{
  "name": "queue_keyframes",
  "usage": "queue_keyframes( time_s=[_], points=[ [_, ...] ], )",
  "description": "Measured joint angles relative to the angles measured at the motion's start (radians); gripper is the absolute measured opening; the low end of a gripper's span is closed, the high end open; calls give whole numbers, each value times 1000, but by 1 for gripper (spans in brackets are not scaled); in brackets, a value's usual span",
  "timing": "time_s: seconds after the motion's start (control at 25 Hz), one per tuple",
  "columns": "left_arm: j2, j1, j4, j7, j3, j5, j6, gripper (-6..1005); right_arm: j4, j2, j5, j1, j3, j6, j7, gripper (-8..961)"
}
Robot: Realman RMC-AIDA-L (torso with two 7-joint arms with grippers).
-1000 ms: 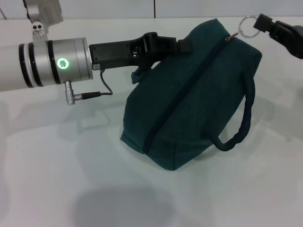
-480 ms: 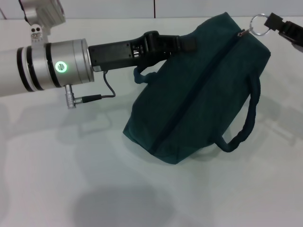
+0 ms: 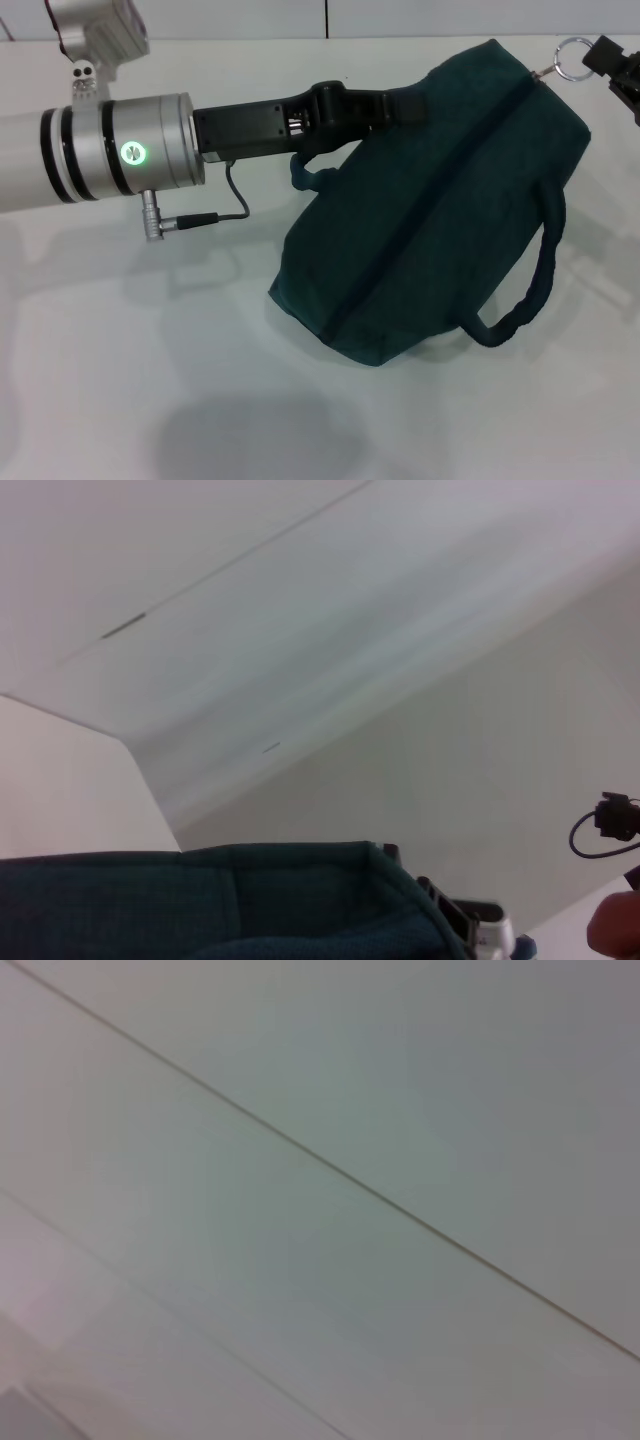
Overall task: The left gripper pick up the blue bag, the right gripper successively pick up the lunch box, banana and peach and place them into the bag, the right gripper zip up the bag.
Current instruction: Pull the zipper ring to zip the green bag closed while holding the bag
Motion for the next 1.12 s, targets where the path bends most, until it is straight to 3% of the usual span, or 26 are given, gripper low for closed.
queue_keyframes(
  time_s=[0.72, 1.12],
  points=[
    [-1, 21, -3, 40, 27, -69, 105, 88, 29, 7, 2, -24, 4, 113, 98, 46],
    [-3, 22, -5, 50, 27, -70, 78, 94, 30, 18, -5, -17, 0, 124, 96, 47]
  ],
)
